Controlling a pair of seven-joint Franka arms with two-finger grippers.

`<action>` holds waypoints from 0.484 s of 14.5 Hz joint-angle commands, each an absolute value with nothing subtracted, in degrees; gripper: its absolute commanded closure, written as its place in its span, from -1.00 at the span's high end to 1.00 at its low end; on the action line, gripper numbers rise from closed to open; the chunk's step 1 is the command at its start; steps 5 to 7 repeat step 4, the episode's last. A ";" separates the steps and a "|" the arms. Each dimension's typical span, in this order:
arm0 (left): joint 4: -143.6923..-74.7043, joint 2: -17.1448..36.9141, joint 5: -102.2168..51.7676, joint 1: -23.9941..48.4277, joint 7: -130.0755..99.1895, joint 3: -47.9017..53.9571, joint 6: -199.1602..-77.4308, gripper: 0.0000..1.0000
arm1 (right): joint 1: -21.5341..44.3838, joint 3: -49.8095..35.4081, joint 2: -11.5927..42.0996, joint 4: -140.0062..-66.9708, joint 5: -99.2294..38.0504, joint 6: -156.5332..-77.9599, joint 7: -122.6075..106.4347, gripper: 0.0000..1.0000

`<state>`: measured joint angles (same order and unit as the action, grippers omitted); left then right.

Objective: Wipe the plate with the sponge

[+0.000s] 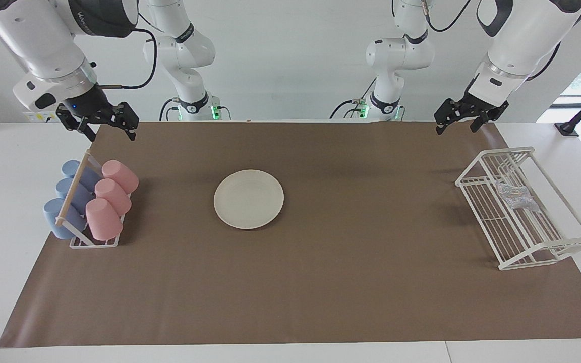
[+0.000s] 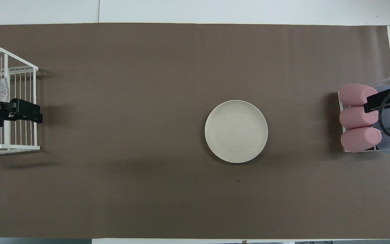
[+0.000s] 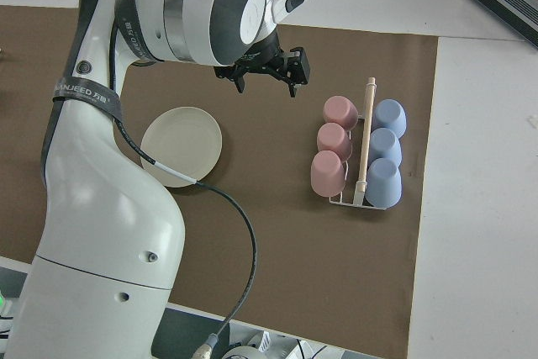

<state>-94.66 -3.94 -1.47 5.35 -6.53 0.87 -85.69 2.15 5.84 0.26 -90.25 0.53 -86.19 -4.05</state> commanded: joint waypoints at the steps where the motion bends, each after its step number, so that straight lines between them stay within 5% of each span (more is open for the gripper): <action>1: -93.34 -3.52 -2.55 4.13 -5.80 1.58 -84.02 1.00 | 1.93 5.54 0.09 -90.09 1.85 -85.78 -5.36 1.00; 7: -93.34 -3.60 -2.55 4.13 -5.80 1.67 -84.02 1.00 | 1.93 5.54 0.09 -90.09 1.76 -86.04 -5.36 1.00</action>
